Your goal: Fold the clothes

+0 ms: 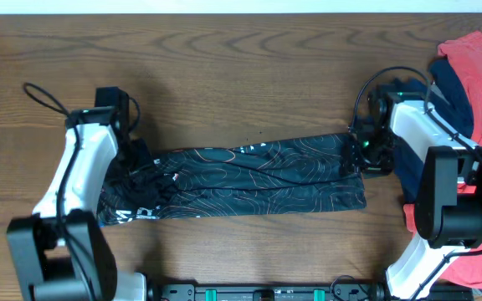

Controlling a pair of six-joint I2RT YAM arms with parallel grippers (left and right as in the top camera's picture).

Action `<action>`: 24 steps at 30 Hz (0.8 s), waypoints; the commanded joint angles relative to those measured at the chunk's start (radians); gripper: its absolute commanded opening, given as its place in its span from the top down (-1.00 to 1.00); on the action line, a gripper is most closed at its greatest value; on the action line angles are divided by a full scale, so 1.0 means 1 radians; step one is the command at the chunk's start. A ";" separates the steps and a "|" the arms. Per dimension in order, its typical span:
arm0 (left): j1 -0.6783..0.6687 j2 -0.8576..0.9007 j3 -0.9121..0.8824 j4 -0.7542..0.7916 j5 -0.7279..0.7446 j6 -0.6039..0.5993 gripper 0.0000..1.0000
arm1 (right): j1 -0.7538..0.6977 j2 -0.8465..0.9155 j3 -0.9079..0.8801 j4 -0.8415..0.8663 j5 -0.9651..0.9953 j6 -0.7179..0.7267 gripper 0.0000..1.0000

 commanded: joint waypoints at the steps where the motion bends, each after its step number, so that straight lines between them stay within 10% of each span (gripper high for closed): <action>1: 0.004 -0.014 0.013 -0.018 0.010 -0.002 -0.17 | -0.005 -0.019 -0.060 0.048 -0.052 -0.052 -0.21; 6: 0.004 -0.014 0.013 -0.017 0.010 -0.002 -0.17 | 0.001 -0.019 -0.134 0.184 -0.163 -0.052 0.05; 11: 0.004 -0.014 0.013 -0.018 0.010 -0.002 -0.16 | 0.006 -0.019 -0.145 0.207 -0.204 -0.053 0.98; 24: 0.045 -0.014 0.013 -0.035 0.010 -0.002 -0.17 | -0.111 -0.036 0.156 -0.044 0.132 0.116 0.98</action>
